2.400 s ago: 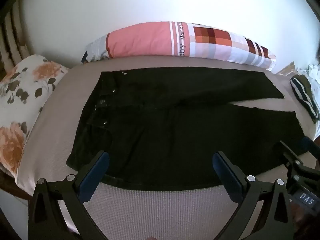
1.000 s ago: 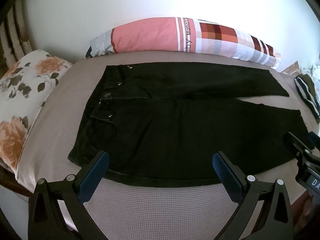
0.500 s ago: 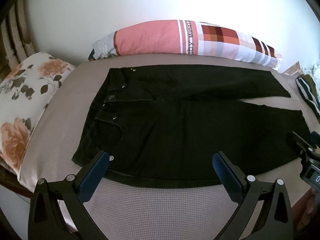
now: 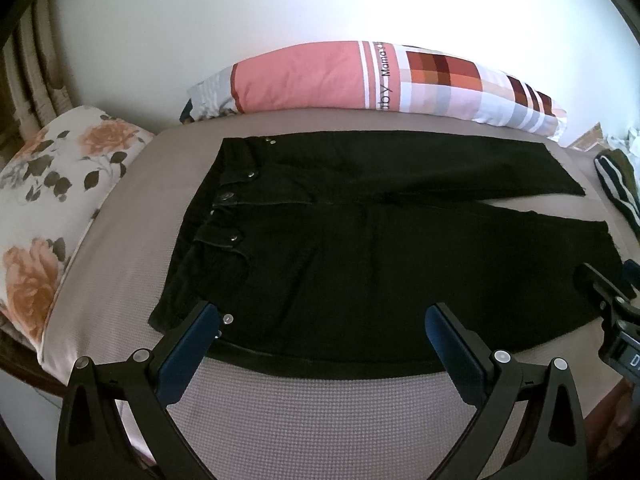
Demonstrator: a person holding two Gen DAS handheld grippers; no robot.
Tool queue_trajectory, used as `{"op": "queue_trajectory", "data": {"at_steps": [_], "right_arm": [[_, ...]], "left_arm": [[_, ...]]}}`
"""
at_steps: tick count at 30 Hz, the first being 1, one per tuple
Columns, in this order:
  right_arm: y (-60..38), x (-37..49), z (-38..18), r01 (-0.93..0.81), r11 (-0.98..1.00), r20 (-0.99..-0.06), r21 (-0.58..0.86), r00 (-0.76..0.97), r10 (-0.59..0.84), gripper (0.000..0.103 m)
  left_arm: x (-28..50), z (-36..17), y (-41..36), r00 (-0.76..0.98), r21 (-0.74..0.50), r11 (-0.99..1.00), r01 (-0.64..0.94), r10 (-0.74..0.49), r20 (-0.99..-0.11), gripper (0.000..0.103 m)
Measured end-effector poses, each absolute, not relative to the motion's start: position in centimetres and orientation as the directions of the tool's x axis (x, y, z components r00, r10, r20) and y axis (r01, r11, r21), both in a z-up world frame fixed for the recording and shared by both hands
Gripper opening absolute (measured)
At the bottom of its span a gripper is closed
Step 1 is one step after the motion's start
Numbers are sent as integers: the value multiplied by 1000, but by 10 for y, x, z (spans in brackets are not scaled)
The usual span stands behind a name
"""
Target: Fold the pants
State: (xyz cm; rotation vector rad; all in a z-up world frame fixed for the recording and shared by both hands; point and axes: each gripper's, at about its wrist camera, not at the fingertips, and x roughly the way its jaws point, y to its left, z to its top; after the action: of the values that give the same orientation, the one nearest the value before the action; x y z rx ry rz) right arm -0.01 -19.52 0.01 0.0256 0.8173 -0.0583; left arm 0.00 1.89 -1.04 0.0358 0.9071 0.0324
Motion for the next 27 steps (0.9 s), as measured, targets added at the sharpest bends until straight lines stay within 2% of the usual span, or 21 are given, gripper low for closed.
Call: {"op": "queue_trajectory", "data": {"at_steps": [16, 22, 27], "right_arm": [[-198, 15, -7, 39, 999, -742, 8, 670, -21, 103], [-208, 33, -12, 18, 998, -759, 65, 650, 37, 103], [-220, 57, -17, -2, 984, -785, 177, 604, 142, 103]], "left_arm": [[22, -10, 37, 608, 30, 999, -15, 32, -793, 102], [44, -13, 54, 605, -3, 1000, -5, 0, -796, 102], [76, -16, 84, 609, -51, 998, -21, -28, -793, 102]]}}
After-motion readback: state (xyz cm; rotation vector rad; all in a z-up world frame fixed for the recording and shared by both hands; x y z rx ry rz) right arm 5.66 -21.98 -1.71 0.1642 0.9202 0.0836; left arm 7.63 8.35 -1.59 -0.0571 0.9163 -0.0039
